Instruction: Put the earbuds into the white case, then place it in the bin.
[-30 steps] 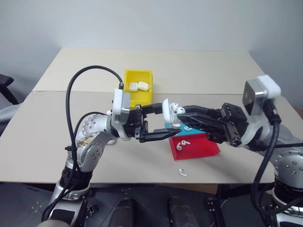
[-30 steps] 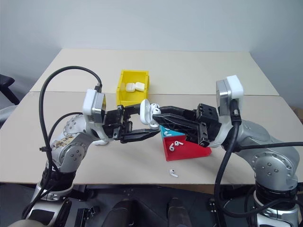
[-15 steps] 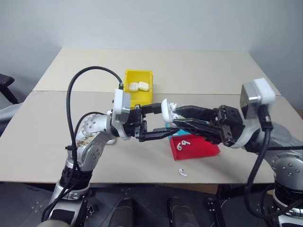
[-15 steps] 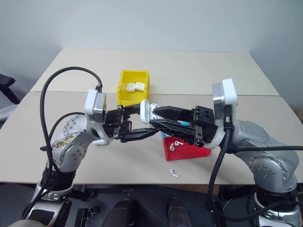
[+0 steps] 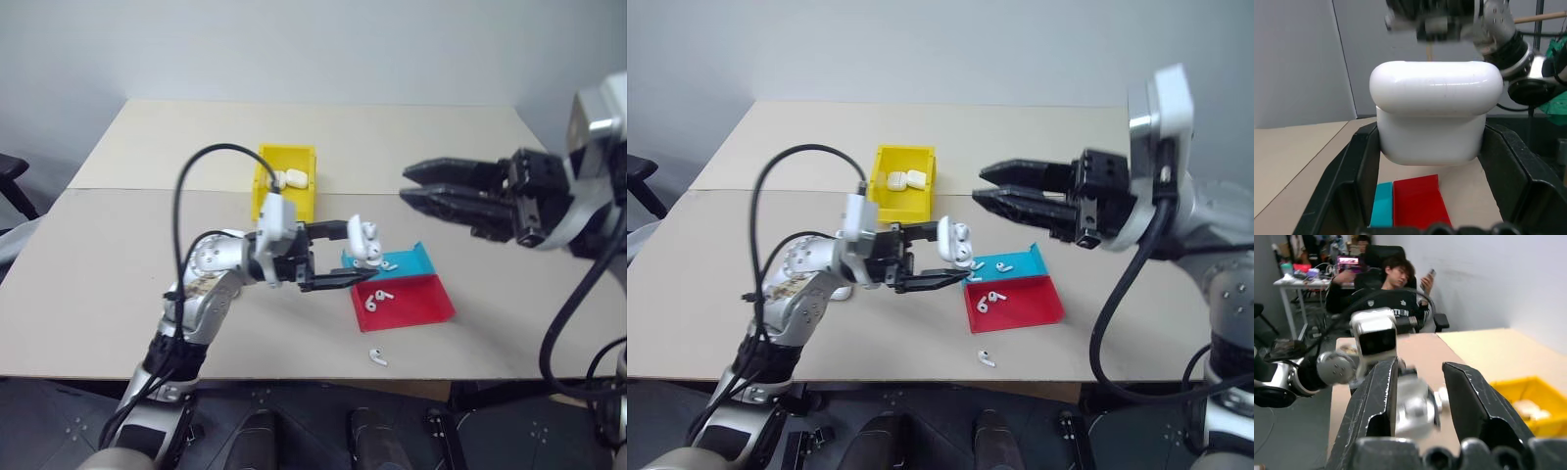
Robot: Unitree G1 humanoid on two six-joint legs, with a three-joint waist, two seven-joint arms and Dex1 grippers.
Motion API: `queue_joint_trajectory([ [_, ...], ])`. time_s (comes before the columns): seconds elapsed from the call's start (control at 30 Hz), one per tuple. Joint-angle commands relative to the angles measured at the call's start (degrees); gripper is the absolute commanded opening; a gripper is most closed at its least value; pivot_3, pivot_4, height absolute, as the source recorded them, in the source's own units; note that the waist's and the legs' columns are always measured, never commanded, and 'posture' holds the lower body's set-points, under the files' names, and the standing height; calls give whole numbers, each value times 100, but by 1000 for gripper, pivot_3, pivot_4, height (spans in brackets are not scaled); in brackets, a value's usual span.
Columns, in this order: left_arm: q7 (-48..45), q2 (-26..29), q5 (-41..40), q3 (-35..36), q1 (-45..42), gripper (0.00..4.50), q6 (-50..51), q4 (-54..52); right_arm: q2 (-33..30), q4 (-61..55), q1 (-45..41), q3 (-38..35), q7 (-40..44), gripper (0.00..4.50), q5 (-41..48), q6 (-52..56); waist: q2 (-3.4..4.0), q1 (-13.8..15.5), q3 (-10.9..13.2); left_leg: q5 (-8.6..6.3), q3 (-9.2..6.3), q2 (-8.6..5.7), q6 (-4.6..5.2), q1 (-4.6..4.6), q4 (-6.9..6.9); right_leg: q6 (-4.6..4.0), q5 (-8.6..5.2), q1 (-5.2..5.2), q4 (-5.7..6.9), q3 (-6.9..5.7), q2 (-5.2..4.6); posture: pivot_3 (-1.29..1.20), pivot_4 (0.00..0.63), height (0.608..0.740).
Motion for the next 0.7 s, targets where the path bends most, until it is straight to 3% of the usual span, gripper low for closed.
queue_joint_trajectory([
  [0.03,-6,-134,383,-206,-238,2779,-299,304,-109,88,-457,417,441,664,-292,18,0,3,0,0,0,0,0,0,-1,0,0,-1,-1,0,0,0,150,740],
  [0.1,-73,-263,391,-223,-311,2779,-424,435,-133,230,-815,806,556,18,-551,163,0,-1,0,0,0,-1,0,-6,0,0,0,-5,-2,0,-2,0,150,740],
  [0.23,-51,-453,547,-259,-415,2779,-591,598,-252,199,-871,1490,1153,18,-1519,-294,0,22,0,0,1,-2,0,-13,2,2,1,-13,-1,-1,-6,0,150,740],
  [0.7,-42,-476,657,-180,-214,2779,-757,439,-244,354,-493,2058,1801,18,-2959,-953,0,21,0,0,0,-5,0,-13,4,4,2,-12,1,-1,-8,0,150,740],
])
